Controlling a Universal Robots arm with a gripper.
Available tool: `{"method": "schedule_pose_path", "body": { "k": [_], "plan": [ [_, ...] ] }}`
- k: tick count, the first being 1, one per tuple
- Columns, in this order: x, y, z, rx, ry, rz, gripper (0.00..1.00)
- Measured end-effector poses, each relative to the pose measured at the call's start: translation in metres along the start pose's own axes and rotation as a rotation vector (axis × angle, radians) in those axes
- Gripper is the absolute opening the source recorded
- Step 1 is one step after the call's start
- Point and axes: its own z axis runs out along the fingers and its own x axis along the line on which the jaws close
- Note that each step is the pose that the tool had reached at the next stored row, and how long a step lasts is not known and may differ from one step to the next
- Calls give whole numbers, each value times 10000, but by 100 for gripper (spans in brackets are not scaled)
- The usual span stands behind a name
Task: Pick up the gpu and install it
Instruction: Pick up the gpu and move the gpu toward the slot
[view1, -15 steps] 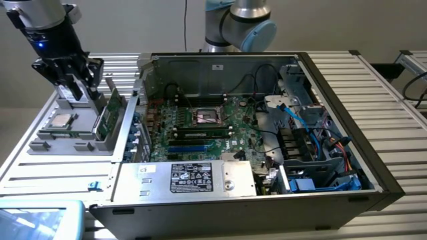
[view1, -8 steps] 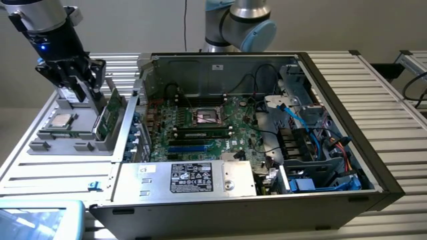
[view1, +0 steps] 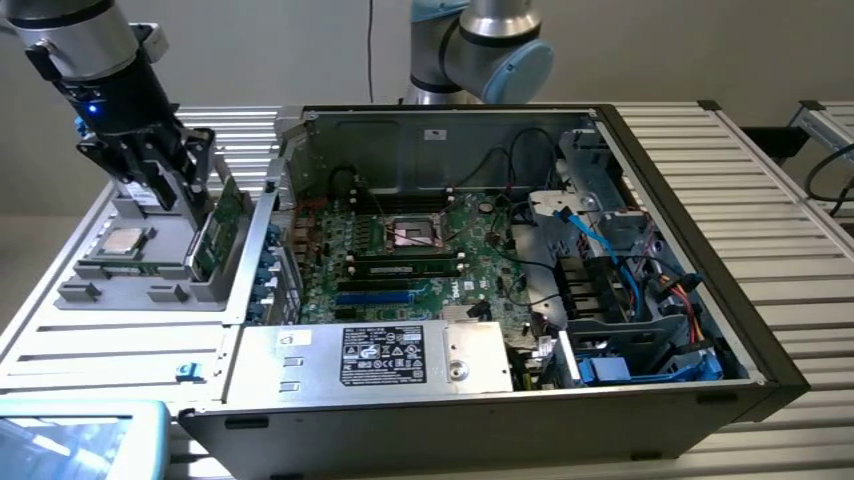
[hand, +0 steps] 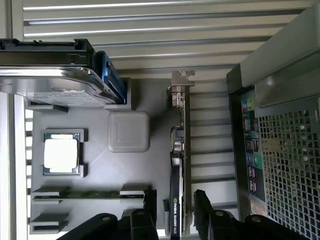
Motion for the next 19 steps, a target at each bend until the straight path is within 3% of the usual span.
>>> {"method": "schedule_pose_path", "body": {
  "k": [3,11,13,16,17,19],
  "plan": [
    [-6,-4,55,-7,-9,-2,44],
    [-41,-24,177,-144,-7,4,44],
    [-40,-36,199,-242,2,9,44],
    [-41,-60,224,-507,23,23,44],
    [-42,-75,237,-566,28,26,44],
    [-42,-94,273,-590,26,27,44]
  ]
}}
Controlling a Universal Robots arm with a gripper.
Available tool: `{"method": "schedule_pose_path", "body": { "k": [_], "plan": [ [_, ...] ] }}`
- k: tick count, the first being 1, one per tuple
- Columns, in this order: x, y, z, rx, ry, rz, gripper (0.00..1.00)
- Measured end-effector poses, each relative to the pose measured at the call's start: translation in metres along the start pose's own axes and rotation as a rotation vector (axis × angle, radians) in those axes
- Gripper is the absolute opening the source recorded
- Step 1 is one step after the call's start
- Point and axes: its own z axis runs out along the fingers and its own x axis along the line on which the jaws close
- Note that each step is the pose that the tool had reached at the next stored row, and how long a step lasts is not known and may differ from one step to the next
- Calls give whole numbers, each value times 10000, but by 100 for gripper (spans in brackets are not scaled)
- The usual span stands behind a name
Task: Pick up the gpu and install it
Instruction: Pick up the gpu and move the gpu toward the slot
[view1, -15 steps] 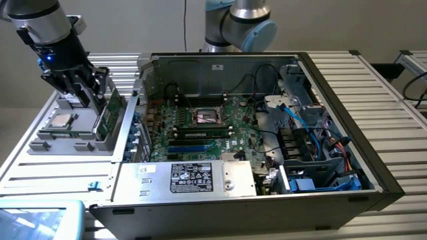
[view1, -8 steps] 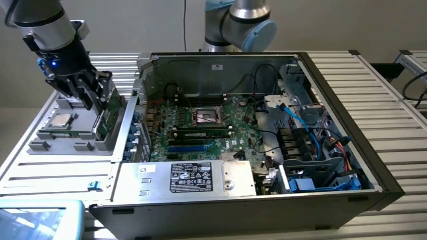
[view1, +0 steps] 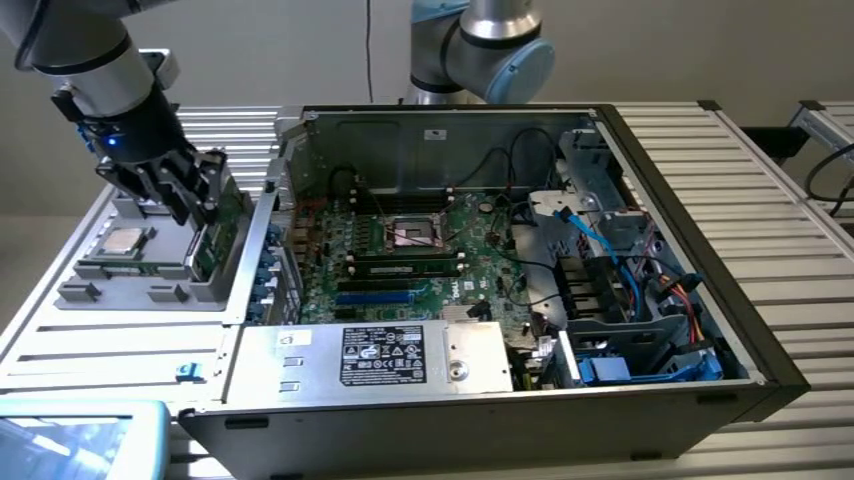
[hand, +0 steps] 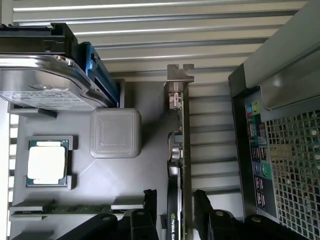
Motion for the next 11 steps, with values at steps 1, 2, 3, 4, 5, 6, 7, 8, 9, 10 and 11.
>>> {"method": "schedule_pose_path", "body": {
  "k": [1,2,3,4,5,6,7,8,9,10,11],
  "plan": [
    [1,-3,17,1,1,2,44],
    [2,-5,35,0,-1,2,44],
    [2,-8,54,-1,-6,1,44],
    [2,-10,72,0,-8,0,44],
    [2,-12,90,1,-11,1,44],
    [2,-15,107,0,-13,1,44],
    [0,-13,120,5,-15,1,44],
    [-2,-4,129,24,-19,-1,44],
    [-3,10,138,55,-26,-2,44],
    [-3,26,147,90,-34,-3,44],
    [-2,38,154,136,-44,-5,44]
  ]
}}
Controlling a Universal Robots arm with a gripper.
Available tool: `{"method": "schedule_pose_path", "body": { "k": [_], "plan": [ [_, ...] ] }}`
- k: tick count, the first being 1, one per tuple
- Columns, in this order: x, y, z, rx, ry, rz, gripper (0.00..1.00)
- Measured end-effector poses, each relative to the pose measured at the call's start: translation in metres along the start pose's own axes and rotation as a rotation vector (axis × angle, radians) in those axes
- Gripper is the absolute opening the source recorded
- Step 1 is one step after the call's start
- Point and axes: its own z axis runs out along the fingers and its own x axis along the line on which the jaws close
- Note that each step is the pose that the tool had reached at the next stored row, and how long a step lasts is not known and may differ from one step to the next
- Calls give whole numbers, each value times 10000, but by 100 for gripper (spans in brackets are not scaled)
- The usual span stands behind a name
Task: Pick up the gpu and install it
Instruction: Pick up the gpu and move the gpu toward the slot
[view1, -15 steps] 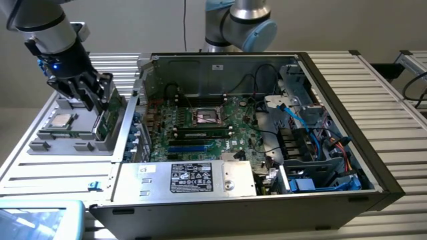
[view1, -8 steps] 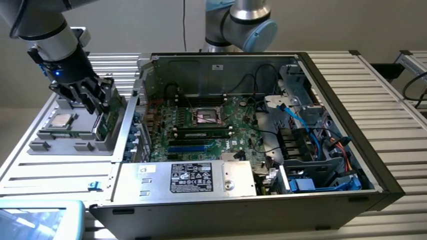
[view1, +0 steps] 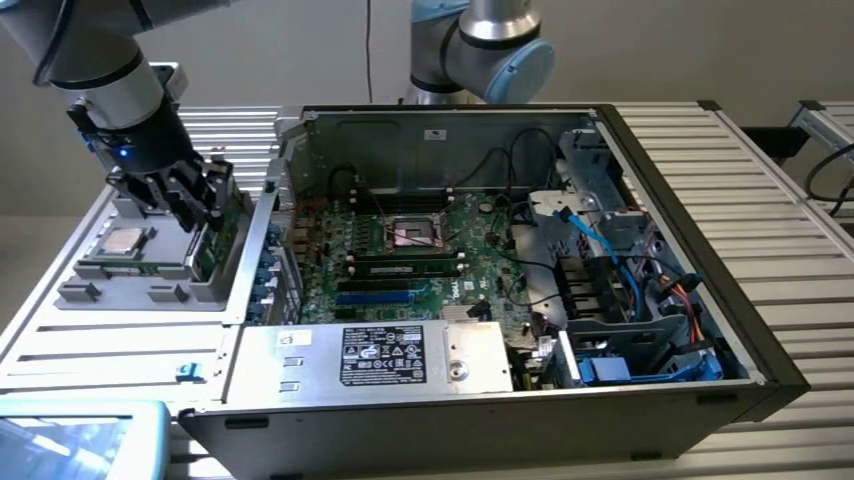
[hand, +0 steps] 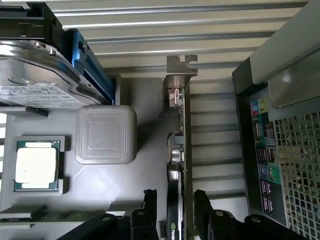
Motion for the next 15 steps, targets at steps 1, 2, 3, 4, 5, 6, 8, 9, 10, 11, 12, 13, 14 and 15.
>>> {"method": "schedule_pose_path", "body": {
  "k": [1,2,3,4,5,6,8,9,10,11,12,13,14,15],
  "plan": [
    [1,12,5,63,-23,-5,44],
    [2,20,10,117,-51,-10,44],
    [3,20,19,130,-83,-15,44],
    [4,17,34,132,-98,-17,44],
    [5,16,51,131,-109,-19,44],
    [9,14,69,130,-120,-18,44],
    [16,9,105,122,-143,-20,44],
    [17,7,123,108,-144,-20,44],
    [18,5,141,89,-143,-18,44],
    [20,3,159,79,-142,-17,44],
    [20,1,176,72,-143,-16,44],
    [20,0,188,69,-143,-17,44],
    [21,-2,197,67,-144,-17,44],
    [21,-2,202,68,-143,-17,44]
  ]
}}
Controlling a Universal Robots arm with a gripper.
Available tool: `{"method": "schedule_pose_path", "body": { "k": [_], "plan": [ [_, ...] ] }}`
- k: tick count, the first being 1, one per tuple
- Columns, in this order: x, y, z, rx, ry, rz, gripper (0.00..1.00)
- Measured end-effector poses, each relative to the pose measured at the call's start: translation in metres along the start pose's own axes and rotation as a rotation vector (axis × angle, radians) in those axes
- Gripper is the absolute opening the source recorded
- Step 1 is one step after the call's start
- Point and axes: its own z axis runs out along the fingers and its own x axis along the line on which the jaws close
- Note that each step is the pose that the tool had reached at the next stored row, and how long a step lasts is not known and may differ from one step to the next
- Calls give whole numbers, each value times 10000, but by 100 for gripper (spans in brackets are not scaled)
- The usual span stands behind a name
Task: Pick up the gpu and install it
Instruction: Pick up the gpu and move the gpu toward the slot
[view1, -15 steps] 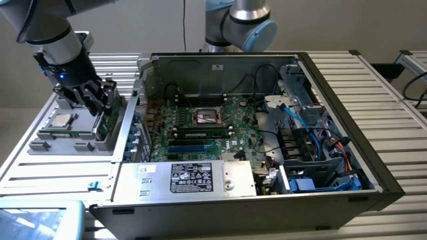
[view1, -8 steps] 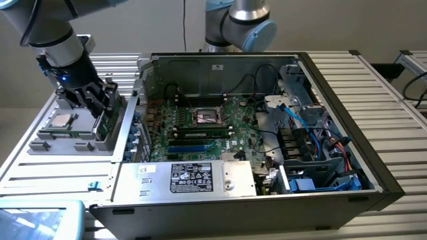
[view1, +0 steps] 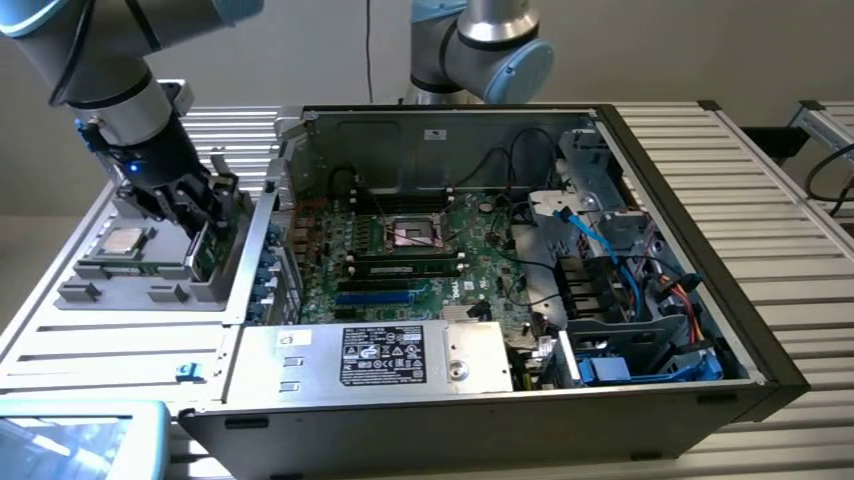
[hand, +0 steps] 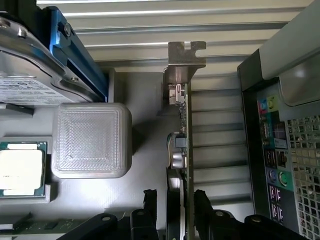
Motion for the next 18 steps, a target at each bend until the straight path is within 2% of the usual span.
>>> {"method": "schedule_pose_path", "body": {
  "k": [10,12,13,14,18],
  "plan": [
    [2,-2,32,0,1,0,44],
    [2,-2,32,1,1,0,35],
    [2,-2,32,1,1,0,35],
    [2,-2,32,0,1,0,29],
    [2,-2,31,0,2,1,28]
  ]
}}
